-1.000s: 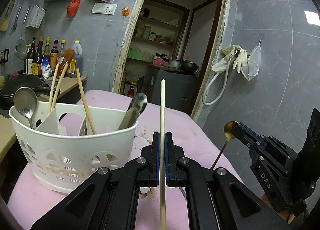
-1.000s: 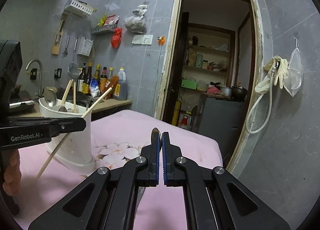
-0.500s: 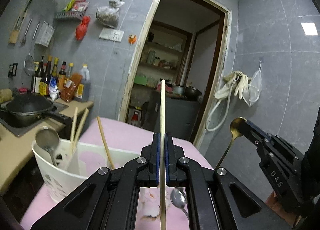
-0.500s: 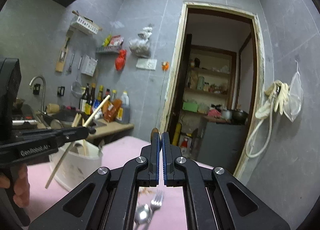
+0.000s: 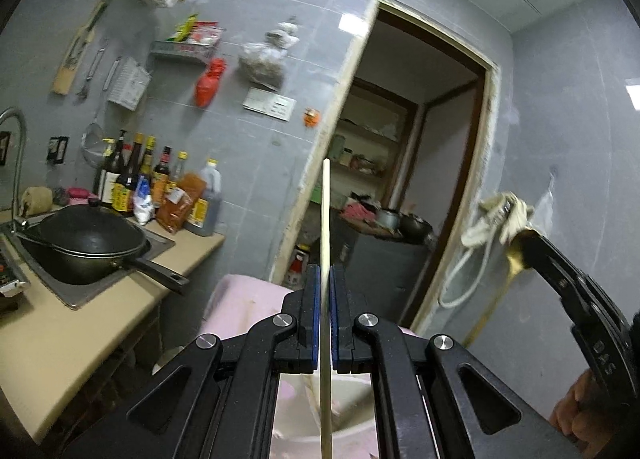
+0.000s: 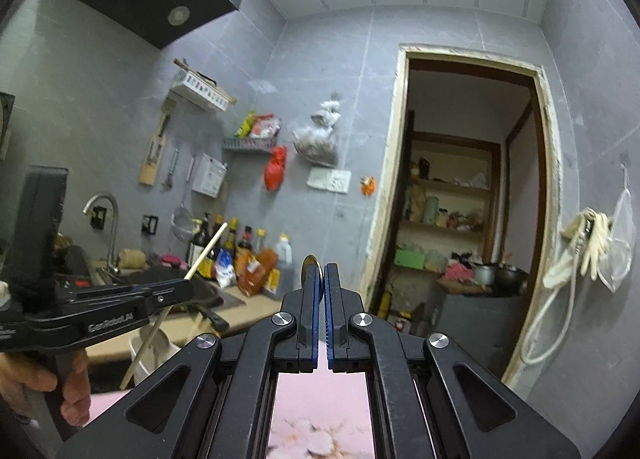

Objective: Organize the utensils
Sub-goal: 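Lift the chopstick and gold spoon and carry both over the white basket, then lower chopstick and gold spoon into the white basket and open both tools, then move both open tools back toward the silver fork and spoon, then grasp the silver spoon with the left tool while the right tool grasps the silver fork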

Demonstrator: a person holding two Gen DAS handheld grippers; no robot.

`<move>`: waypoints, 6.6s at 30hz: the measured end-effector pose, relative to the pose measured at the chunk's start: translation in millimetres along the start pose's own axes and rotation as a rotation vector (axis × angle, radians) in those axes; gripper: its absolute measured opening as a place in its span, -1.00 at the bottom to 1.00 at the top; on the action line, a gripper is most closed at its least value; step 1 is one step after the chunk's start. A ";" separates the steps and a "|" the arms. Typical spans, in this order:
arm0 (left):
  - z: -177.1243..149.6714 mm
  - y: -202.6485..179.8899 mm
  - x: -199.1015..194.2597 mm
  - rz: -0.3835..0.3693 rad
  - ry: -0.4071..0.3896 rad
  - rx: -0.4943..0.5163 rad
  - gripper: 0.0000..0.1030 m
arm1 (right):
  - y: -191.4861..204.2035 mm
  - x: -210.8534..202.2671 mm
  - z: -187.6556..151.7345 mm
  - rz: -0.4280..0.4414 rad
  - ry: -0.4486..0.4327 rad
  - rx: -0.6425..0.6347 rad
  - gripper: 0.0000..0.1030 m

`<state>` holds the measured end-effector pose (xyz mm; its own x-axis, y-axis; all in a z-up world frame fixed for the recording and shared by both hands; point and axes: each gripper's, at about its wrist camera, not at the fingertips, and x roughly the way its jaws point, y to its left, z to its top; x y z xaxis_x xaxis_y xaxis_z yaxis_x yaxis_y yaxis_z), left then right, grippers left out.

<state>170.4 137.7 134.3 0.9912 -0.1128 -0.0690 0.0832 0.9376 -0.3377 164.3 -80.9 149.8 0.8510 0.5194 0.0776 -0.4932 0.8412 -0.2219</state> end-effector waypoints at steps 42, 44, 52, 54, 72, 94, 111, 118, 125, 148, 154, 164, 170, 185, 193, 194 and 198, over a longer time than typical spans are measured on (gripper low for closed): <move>-58.8 53.1 31.9 0.158 -0.117 0.088 -0.95 | 38.2 75.4 -75.5 0.060 0.228 -0.007 -0.99; -61.4 53.0 30.4 0.156 -0.103 0.098 -0.95 | 38.0 76.2 -77.7 0.067 0.235 0.002 -0.99; -66.1 52.8 22.8 0.141 -0.067 0.133 -0.95 | 35.5 78.6 -83.4 0.105 0.261 0.039 -0.97; -67.2 53.8 20.0 0.123 -0.047 0.132 -0.95 | 34.8 79.5 -85.1 0.119 0.267 0.054 -0.96; -62.0 63.3 4.9 0.044 0.012 0.128 -0.94 | 36.7 79.9 -89.0 0.154 0.278 0.086 -0.88; -58.8 48.5 0.2 0.005 0.067 0.144 -0.87 | 17.6 50.1 -77.3 0.132 0.197 0.145 0.09; -72.0 -24.5 -16.8 0.036 0.077 0.170 0.72 | -43.2 -21.6 -81.4 -0.102 0.134 0.171 1.00; -92.1 -59.3 -16.4 0.018 0.123 0.185 0.91 | -75.7 -50.0 -94.5 -0.219 0.171 0.132 1.00; -121.4 -88.4 -1.1 -0.027 0.271 0.228 0.91 | -101.1 -64.2 -120.1 -0.232 0.297 0.112 1.00; -179.9 -124.7 89.0 -0.040 0.701 0.329 -0.04 | -131.3 -18.4 -209.4 0.016 0.816 0.251 0.10; -190.0 -122.1 120.4 -0.025 0.774 0.299 -0.25 | -139.8 -0.4 -214.5 0.061 0.861 0.256 -0.18; -201.1 -110.3 151.2 -0.006 0.863 0.231 -0.43 | -148.1 34.5 -217.7 0.128 0.892 0.271 -0.33; -199.4 -100.8 162.0 -0.033 0.887 0.180 -0.43 | -150.2 44.9 -219.7 0.154 0.901 0.273 -0.36; -200.9 -104.1 171.4 -0.066 0.899 0.155 -0.92 | -147.1 86.6 -223.1 0.239 0.953 0.324 -0.38; -198.8 -103.5 160.1 -0.018 0.876 0.154 -0.95 | -143.8 110.5 -226.5 0.297 0.980 0.400 -0.37; -198.3 -103.1 157.4 -0.009 0.870 0.153 -0.95 | -143.0 112.8 -226.6 0.303 0.983 0.404 -0.37; -196.9 -101.8 150.0 0.008 0.857 0.150 -0.95 | -138.6 123.7 -228.7 0.324 0.998 0.416 -0.35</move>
<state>290.4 -39.4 -26.5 0.5777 -0.2577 -0.7745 0.1489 0.9662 -0.2104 379.2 -167.7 -32.1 0.3436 0.5260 -0.7780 -0.5801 0.7703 0.2647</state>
